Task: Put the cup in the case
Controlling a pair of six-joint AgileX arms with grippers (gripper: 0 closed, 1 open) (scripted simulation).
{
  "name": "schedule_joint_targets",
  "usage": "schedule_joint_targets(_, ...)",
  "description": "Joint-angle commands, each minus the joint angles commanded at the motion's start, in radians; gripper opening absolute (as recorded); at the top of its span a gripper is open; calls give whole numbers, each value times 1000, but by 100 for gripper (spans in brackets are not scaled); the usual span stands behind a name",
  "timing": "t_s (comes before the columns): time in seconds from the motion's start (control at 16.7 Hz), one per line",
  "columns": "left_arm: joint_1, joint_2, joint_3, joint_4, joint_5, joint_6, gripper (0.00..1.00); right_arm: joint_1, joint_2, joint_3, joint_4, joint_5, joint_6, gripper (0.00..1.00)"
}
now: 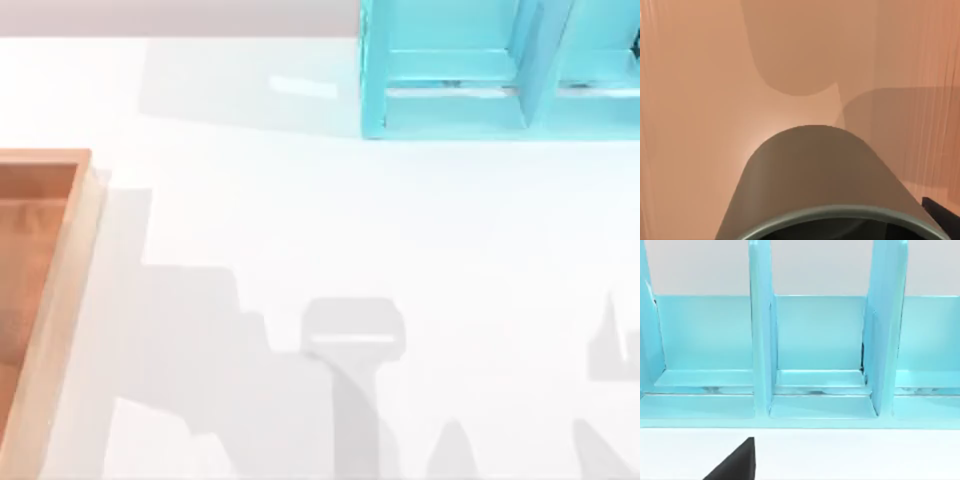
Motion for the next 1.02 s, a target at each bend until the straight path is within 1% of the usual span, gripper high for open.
schedule_joint_targets(0.66, 0, 0, 0, 0, 0, 0, 98, 0, 0, 0, 0, 0, 0, 100)
schedule_joint_targets(0.72, 0, 0, 0, 0, 0, 0, 100, 0, 0, 0, 0, 0, 0, 100)
schedule_joint_targets(1.02, 0, 0, 0, 0, 0, 0, 100, 0, 0, 0, 0, 0, 0, 100)
